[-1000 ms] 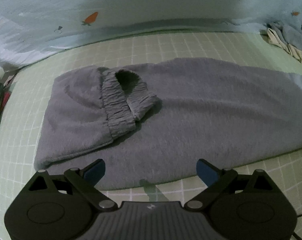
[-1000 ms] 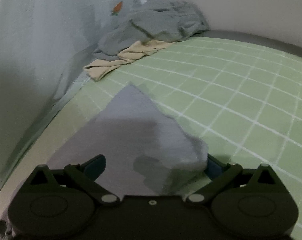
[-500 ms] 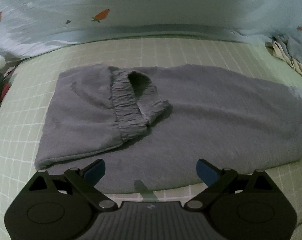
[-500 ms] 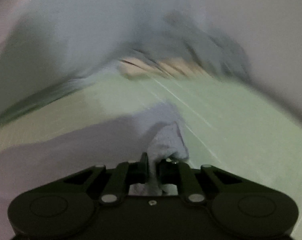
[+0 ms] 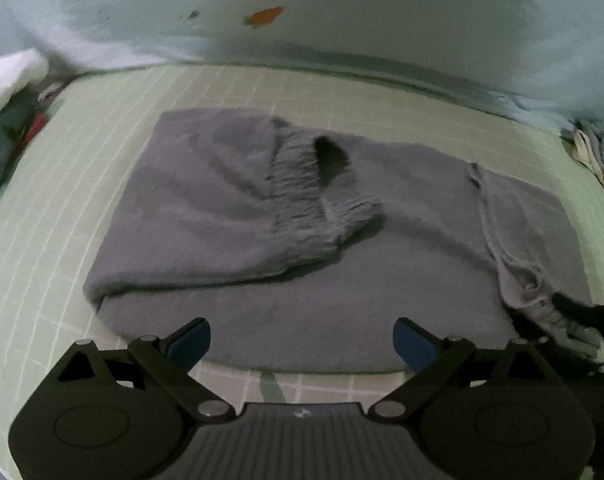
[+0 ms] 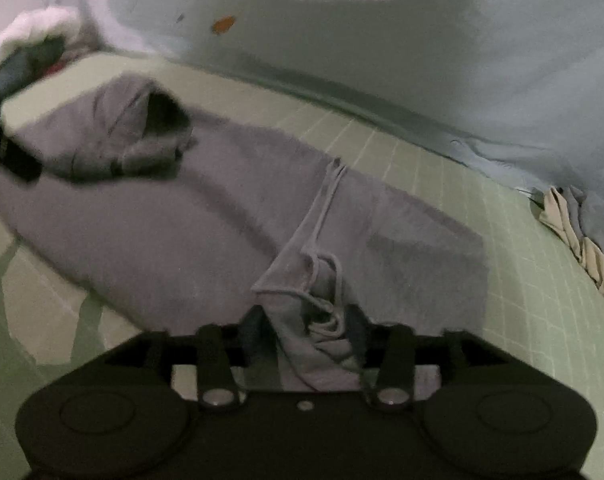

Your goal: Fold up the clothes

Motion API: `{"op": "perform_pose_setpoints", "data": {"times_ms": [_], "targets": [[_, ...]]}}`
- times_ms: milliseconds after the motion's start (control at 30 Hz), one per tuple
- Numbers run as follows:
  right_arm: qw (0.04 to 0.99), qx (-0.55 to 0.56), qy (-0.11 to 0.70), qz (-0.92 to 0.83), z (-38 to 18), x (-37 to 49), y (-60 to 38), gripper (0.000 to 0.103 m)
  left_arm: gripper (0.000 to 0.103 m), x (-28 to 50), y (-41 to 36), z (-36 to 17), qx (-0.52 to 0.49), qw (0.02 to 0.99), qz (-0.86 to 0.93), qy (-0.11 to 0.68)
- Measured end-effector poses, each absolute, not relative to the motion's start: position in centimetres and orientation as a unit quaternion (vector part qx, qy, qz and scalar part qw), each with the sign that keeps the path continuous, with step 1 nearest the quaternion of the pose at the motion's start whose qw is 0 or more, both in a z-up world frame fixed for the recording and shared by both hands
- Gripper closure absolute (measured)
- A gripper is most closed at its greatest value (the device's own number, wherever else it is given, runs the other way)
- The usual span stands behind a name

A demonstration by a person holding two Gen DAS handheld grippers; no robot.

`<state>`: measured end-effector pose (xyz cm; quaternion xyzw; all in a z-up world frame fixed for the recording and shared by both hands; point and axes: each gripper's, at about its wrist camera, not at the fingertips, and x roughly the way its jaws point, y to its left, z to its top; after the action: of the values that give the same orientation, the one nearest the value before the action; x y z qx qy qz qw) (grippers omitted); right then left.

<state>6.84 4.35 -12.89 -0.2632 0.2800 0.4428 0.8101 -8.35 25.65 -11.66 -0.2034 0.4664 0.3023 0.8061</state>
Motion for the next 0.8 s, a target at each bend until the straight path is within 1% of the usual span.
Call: {"op": "perform_pose_setpoints", "data": {"times_ms": [67, 133, 233, 333, 433, 500, 533, 567, 600, 633, 667, 700, 800], "targets": [[0.821, -0.245, 0.281, 0.433, -12.4, 7.2, 4.2, 0.043, 0.006, -9.0, 26.0, -12.0, -0.217, 0.800, 0.307, 0.468], [0.829, -0.228, 0.287, 0.422, -12.1, 7.9, 4.5, 0.038, 0.006, -9.6, 26.1, -12.0, -0.221, 0.797, 0.309, 0.470], [0.840, -0.199, 0.296, 0.409, -11.6, 8.7, 5.3, 0.034, 0.006, -10.7, 26.4, -11.7, -0.212, 0.799, 0.310, 0.470], [0.844, -0.195, 0.294, 0.405, -11.6, 9.1, 7.0, 0.025, 0.006, -11.5, 27.4, -11.9, -0.202, 0.797, 0.312, 0.475], [0.843, -0.223, 0.301, 0.386, -12.7, 9.4, 9.4, 0.025, 0.006, -11.9, 29.1, -12.3, -0.194, 0.794, 0.315, 0.483], [0.844, -0.237, 0.316, 0.362, -13.7, 10.1, 10.7, 0.029, 0.006, -11.9, 30.5, -12.6, -0.192, 0.794, 0.313, 0.484], [0.844, -0.235, 0.328, 0.352, -14.2, 10.5, 11.2, 0.035, 0.006, -11.8, 31.2, -12.7, -0.191, 0.796, 0.311, 0.484], [0.846, -0.230, 0.337, 0.343, -14.6, 10.9, 11.6, 0.036, 0.006, -11.7, 31.8, -12.8, -0.190, 0.798, 0.309, 0.482], [0.852, -0.210, 0.337, 0.340, -14.6, 11.2, 11.6, 0.043, 0.006, -11.6, 32.5, -12.9, -0.188, 0.800, 0.307, 0.480], [0.851, -0.203, 0.346, 0.339, -14.6, 11.5, 11.8, 0.061, 0.006, -11.5, 33.1, -12.9, -0.184, 0.802, 0.306, 0.478], [0.850, -0.192, 0.350, 0.343, -14.4, 11.6, 11.9, 0.088, 0.006, -11.3, 33.6, -12.9, -0.180, 0.805, 0.305, 0.476], [0.853, -0.191, 0.350, 0.337, -14.2, 11.6, 12.1, 0.099, 0.006, -11.2, 34.1, -12.9, -0.176, 0.808, 0.304, 0.474], [0.862, -0.176, 0.345, 0.326, -13.5, 11.3, 12.1, 0.099, 0.006, -10.6, 35.5, -13.0, -0.164, 0.814, 0.300, 0.469]]}}
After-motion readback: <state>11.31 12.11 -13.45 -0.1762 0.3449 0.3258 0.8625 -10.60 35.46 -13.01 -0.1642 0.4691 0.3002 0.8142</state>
